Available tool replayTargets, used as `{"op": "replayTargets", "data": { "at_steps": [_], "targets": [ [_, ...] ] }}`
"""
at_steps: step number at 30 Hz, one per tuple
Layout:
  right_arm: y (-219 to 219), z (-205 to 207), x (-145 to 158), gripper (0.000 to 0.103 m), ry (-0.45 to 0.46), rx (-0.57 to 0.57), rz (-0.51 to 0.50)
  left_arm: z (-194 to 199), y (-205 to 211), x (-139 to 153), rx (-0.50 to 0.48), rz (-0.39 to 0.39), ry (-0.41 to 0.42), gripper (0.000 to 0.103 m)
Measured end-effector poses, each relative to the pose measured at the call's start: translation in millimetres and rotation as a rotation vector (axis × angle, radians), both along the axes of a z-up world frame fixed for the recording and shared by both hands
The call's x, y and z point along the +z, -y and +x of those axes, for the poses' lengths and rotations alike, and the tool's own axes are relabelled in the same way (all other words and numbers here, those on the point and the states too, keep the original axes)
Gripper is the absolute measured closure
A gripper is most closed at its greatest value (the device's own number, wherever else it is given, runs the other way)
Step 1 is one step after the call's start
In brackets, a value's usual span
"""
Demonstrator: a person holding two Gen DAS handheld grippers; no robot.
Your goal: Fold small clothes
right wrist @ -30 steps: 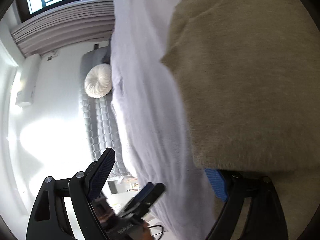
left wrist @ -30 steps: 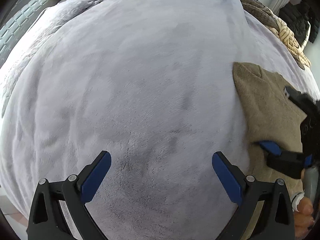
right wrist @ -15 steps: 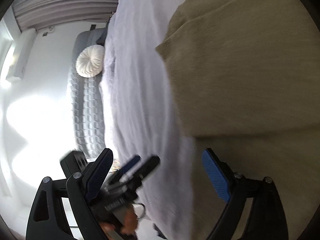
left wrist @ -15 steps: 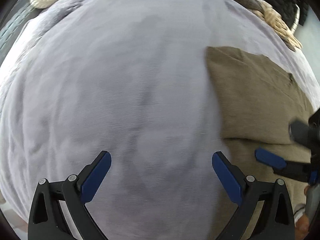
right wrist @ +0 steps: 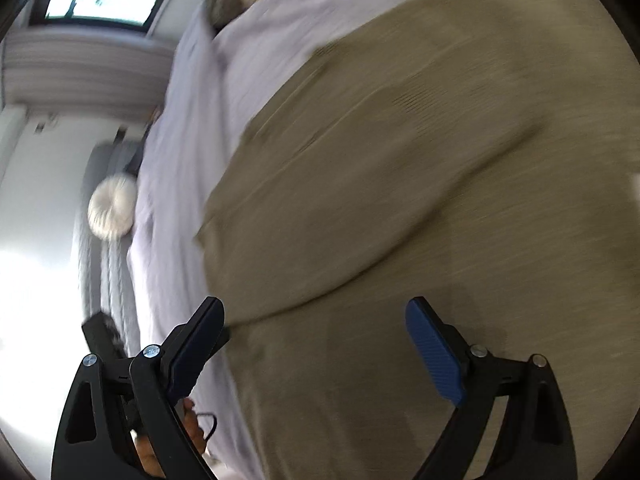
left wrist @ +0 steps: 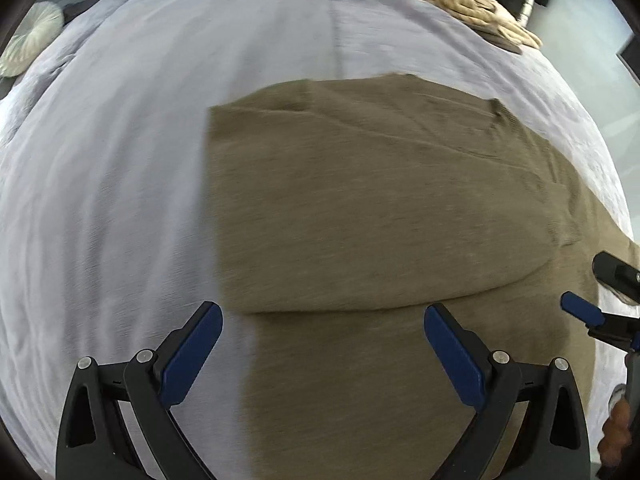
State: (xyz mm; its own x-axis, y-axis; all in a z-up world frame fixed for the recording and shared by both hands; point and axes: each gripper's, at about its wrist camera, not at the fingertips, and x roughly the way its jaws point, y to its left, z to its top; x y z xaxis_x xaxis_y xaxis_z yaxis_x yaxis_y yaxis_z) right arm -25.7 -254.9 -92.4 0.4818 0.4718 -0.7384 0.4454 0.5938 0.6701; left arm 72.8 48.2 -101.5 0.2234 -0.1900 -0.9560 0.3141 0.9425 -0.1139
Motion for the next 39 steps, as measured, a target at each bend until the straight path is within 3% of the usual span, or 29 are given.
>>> {"op": "replayTargets", "data": {
  "at_steps": [13,20,25,29,36,38,39],
  "targets": [
    [121.4,-80.3,13.3,0.009,-0.041,-0.274,-0.072,-31.4,86.6,-4.7,-0.115,-0.002,-0.048,0.001],
    [202.6,-169.1,24.3,0.009,-0.040,-0.594,-0.132,-46.3,141.5,-10.3,-0.199,0.001,-0.066,0.001],
    [252.4,-214.7,25.0,0.009,-0.013,-0.790,-0.095,-52.0,169.7,-9.9,-0.231,-0.002,-0.073,0.001],
    [282.0,-222.2,28.2,0.009,0.024,-0.846,-0.079,-53.6,188.7,-10.2,-0.228,-0.005,-0.080,0.001],
    [299.7,-206.8,36.4,0.010,0.140,-0.838,-0.010,-57.0,218.2,-16.1,-0.237,0.010,-0.084,0.001],
    [300.0,-205.9,31.4,0.026,0.146,-0.846,0.036,-56.5,223.2,-17.6,-0.234,0.008,-0.086,0.001],
    [300.0,-205.2,26.3,0.056,0.149,-0.852,0.081,-55.4,228.9,-20.0,-0.231,0.008,-0.086,0.001]
  ]
}}
